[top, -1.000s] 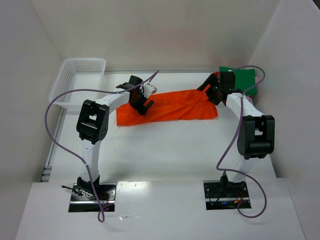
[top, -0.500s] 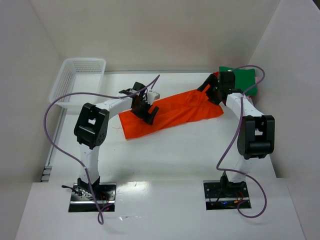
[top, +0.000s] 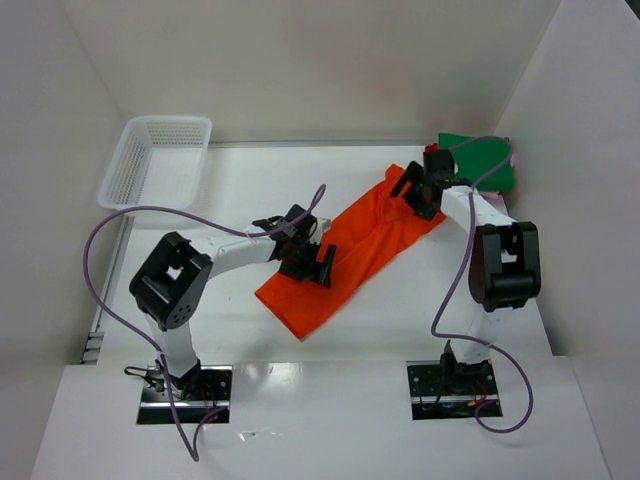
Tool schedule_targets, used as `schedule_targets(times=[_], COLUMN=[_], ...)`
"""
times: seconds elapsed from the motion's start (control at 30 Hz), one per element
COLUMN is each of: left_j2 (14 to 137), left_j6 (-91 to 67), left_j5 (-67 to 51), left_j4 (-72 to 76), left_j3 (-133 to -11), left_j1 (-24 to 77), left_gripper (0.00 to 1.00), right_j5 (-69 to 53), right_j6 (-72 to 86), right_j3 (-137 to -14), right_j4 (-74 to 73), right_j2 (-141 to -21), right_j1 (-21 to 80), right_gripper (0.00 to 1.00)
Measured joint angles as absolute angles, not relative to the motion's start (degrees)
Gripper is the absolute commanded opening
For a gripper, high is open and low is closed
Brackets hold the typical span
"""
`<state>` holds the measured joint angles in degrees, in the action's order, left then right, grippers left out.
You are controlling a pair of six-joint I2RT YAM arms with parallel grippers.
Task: Fold and stack the t-shirts
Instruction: Rotate the tshirt 90 degrees
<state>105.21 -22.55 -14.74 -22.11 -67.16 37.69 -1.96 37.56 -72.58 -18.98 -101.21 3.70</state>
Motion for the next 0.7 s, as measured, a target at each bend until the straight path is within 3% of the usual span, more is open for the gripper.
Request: schedule_targets(times=[0.27,0.7], left_j2=[102.4,103.2], left_j6=[-35.0,-38.0], left_j5=[-8.2,-8.6], left_j4=[-20.5,-19.2], left_j3=[-63.7,-64.2], left_j1=[40.5,47.5], left_gripper=[0.99,0.99], right_j5=[1.5,4.1], right_j6=[36.8,35.9], right_j3=[-74.1,-87.0], right_j4=[-21.0,-23.6], right_j2=[-111.4,-120.1], right_j1=[8.2,10.8], right_gripper=[0.88,0.86])
